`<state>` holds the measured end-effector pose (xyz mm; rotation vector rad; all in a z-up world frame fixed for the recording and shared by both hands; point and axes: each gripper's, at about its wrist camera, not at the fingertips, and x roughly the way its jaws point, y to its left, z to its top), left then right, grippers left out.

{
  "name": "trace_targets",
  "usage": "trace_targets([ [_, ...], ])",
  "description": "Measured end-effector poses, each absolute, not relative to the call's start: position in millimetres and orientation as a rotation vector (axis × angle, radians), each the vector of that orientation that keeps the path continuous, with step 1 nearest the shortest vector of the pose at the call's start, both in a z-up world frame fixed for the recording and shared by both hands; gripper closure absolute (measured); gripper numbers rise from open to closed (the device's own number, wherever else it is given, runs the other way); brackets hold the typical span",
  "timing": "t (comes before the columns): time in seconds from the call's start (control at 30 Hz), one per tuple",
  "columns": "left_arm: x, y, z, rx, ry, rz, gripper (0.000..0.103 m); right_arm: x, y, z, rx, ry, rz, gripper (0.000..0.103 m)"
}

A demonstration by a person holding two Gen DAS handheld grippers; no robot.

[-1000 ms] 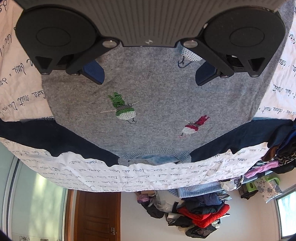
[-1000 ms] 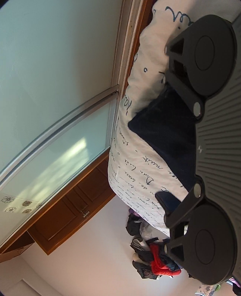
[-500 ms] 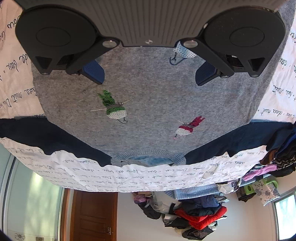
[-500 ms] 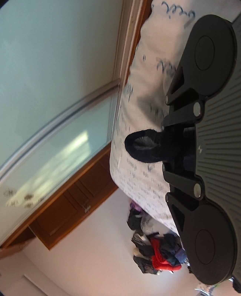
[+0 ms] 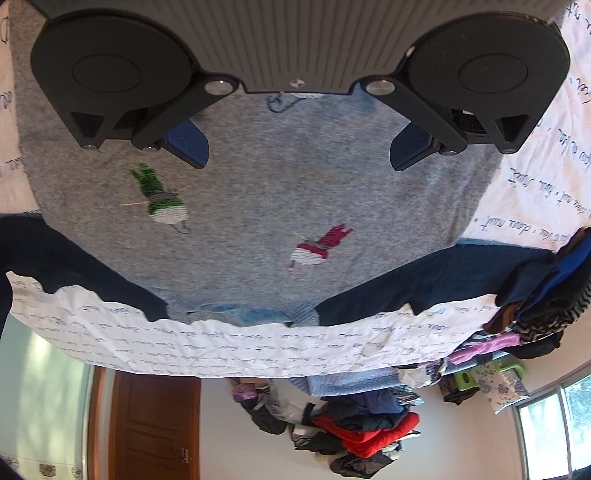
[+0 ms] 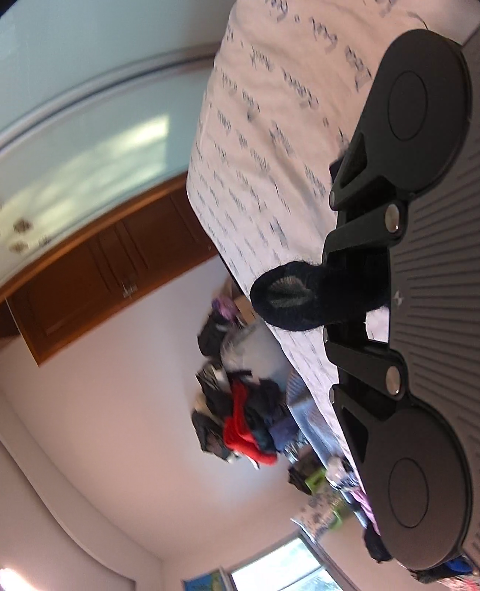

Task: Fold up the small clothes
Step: 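Carry the navy sleeve across the sweater body with the right gripper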

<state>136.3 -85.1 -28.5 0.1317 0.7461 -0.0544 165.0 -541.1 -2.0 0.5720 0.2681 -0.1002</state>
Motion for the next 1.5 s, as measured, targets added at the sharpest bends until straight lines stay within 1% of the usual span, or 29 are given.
trace_targets([
  [0.27, 140, -69, -28, 0.13, 0.743, -0.001, 0.0, 175, -480, 13, 0.476, 0.291, -0.002, 0.094],
  [0.8, 136, -43, -27, 0.128, 0.745, 0.017, 0.0, 201, -381, 16, 0.408, 0.384, 0.138, 0.094],
  [1.5, 132, 8, -25, 0.035, 0.753, 0.032, 0.0, 248, -261, 15, 0.289, 0.478, 0.25, 0.093],
])
